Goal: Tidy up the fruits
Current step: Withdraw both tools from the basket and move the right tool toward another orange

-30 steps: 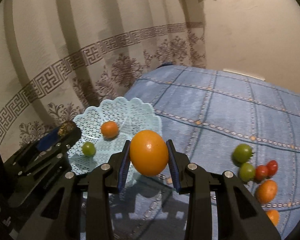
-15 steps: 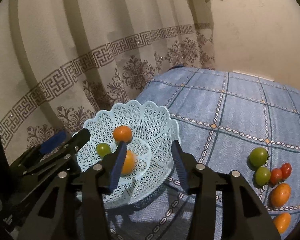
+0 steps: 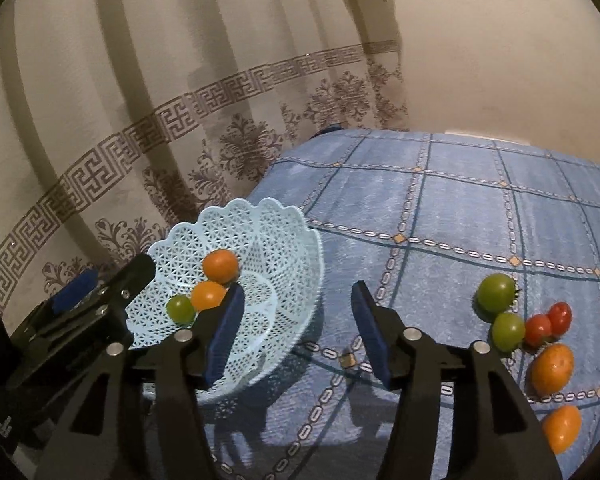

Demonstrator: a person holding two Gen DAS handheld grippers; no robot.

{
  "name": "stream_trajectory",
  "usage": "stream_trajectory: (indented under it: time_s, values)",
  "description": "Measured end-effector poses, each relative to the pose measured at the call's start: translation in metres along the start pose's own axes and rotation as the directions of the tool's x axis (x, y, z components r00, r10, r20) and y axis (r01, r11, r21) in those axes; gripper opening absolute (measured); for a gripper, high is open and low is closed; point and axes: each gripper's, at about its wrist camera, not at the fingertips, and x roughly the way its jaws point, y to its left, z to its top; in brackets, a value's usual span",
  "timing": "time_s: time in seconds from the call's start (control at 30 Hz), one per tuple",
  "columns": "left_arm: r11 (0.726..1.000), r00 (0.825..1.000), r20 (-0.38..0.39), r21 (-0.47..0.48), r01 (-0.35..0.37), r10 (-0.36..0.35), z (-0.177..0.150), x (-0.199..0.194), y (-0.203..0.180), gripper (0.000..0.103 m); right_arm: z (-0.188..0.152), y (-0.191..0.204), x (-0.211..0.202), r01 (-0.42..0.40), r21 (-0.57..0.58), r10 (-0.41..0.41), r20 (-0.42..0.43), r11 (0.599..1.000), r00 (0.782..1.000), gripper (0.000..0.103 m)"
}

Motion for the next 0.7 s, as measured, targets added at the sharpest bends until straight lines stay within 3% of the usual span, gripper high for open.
stream_trajectory:
  time_s: [0.27, 0.7]
  values:
    - [1.000, 1.000, 0.013, 0.030, 0.007, -0.008, 0.001, -0.004, -0.010, 0.100, -0.001, -0.016, -0.012, 0.039, 0.025, -0.039, 0.020, 0.999, 0.999, 0.065]
    - [0.995, 0.999, 0.014, 0.091, 0.040, -0.042, -0.003, -0.011, -0.031, 0.100, -0.014, -0.051, -0.034, 0.120, 0.039, -0.120, 0.010, 0.992, 0.993, 0.065]
